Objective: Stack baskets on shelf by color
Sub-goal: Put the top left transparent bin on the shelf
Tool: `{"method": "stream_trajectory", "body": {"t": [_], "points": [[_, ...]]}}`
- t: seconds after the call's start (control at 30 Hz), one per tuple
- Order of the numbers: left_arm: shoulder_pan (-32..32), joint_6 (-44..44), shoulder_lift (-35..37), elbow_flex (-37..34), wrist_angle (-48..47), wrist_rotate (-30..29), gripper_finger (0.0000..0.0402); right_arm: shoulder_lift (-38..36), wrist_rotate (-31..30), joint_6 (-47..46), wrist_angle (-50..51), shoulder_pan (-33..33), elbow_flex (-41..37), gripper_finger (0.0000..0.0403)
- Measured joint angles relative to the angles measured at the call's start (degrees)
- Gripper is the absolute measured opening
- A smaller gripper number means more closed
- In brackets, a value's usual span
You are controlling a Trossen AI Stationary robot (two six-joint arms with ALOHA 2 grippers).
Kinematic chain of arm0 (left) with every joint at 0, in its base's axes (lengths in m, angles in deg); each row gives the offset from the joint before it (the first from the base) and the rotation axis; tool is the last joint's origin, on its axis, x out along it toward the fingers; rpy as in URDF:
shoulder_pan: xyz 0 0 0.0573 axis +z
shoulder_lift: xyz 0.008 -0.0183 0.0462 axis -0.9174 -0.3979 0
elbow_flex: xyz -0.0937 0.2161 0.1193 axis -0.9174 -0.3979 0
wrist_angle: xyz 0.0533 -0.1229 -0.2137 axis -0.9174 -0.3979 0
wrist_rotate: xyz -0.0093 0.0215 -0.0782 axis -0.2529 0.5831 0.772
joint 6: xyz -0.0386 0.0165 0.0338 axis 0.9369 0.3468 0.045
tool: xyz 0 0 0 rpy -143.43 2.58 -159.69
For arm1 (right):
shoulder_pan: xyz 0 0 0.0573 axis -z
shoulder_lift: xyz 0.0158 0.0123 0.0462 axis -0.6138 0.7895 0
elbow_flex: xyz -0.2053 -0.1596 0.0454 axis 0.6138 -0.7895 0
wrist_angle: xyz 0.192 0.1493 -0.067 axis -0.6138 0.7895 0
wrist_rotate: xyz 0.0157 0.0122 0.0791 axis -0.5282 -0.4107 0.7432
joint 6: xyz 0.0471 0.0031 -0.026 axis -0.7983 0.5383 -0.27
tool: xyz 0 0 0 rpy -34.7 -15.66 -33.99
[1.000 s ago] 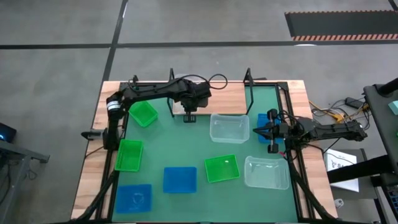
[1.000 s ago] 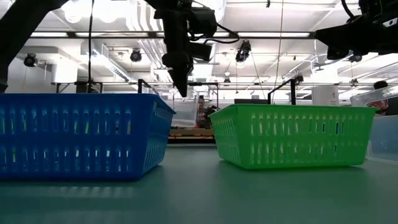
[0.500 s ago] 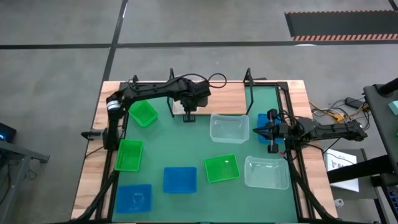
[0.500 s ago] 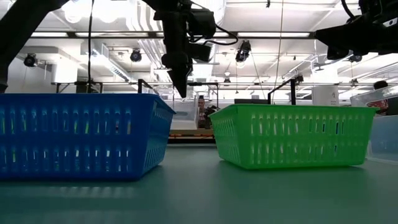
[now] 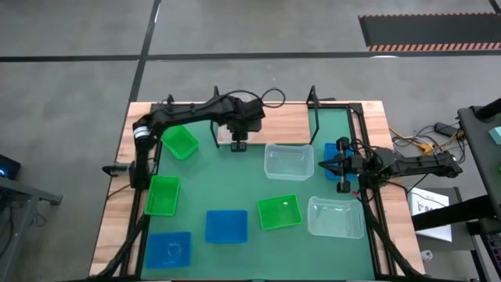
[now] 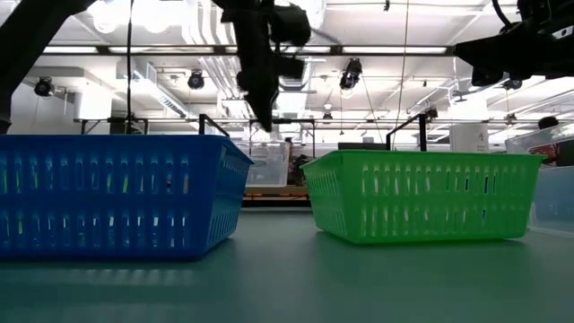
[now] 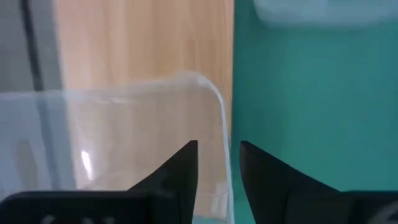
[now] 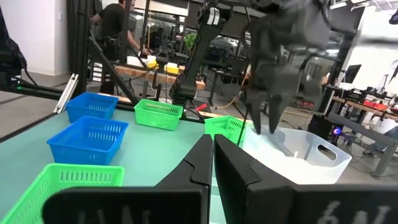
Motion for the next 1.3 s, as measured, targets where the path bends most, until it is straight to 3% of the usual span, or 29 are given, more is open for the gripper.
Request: {"method": "stream_trajectory", "body": {"t": [0.3, 0.53, 0.77, 1.07, 1.3], "points": [[-3.77, 5.51, -0.06, -1.69, 18.02, 0.39, 0.0085, -0.01, 0.00, 0.77, -0.09, 0.00, 0.00, 0.0009], [-3.39, 6.06, -2.53, -2.43, 17.72, -4.78, 0.0044, -0.02, 0.00, 0.79, -0.04, 0.00, 0.00, 0.0009], [-1.83, 6.12, -3.04, -3.59, 17.73, -5.00, 0.0019, -0.02, 0.00, 0.79, -0.03, 0.00, 0.00, 0.0009], [-0.38, 6.62, -3.04, -8.69, 19.25, -5.26, 0.0015, -0.02, 0.00, 0.79, 0.01, 0.01, 0.00, 0.0009], [-0.66, 9.01, -2.30, -8.52, 19.36, -5.20, 0.0015, -0.02, 0.00, 0.92, 0.00, 0.00, 0.00, 0.0009]]}}
